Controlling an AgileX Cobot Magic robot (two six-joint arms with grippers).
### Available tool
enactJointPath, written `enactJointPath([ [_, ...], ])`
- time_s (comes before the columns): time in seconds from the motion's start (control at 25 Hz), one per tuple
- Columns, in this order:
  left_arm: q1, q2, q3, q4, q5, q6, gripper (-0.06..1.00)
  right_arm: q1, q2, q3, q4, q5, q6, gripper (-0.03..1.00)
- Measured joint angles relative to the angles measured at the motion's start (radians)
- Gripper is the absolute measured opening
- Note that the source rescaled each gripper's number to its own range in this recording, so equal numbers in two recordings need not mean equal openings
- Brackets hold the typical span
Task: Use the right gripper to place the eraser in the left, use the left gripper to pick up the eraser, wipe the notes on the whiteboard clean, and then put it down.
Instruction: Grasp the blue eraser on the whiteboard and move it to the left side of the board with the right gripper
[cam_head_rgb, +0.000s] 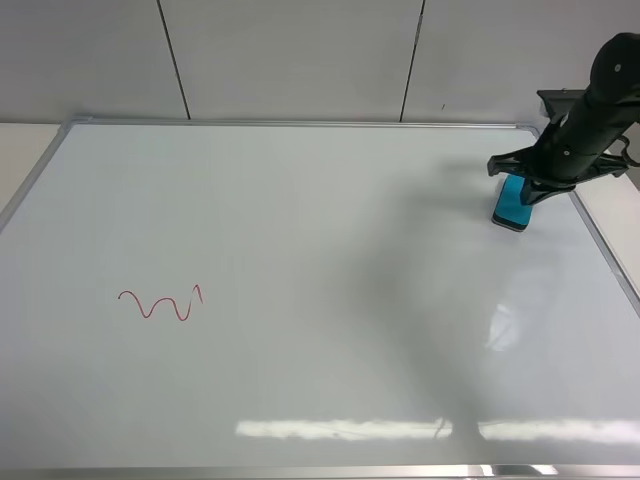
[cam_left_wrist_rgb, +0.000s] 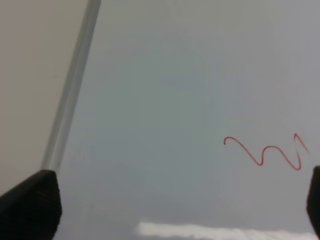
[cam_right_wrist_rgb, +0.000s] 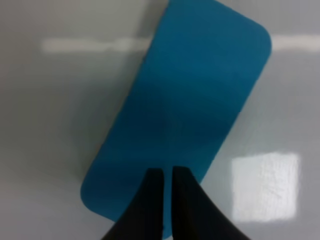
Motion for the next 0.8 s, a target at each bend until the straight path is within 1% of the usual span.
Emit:
enactJointPath([
  [0.12,0.000,0.000,0.000,0.000,0.000,0.000,1.00,0.002,0.000,-0.018,-0.018,0.012,-0.172,0.00],
  [0.28,0.000,0.000,0.000,0.000,0.000,0.000,1.00,0.002,0.000,-0.066,-0.077,0.081,-0.443,0.00],
  [0.4,0.000,0.000,0.000,0.000,0.000,0.000,1.00,0.002,0.000,-0.083,-0.076,0.083,-0.611,0.00],
  [0.48,0.000,0.000,0.000,0.000,0.000,0.000,1.00,0.001,0.005,-0.085,-0.065,0.066,-0.683,0.00],
  [0.6,0.000,0.000,0.000,0.000,0.000,0.000,1.00,0.001,0.030,-0.086,-0.045,0.055,-0.749,0.00],
  [0.8,0.000,0.000,0.000,0.000,0.000,0.000,1.00,0.001,0.077,-0.086,-0.030,0.056,-0.777,0.00],
])
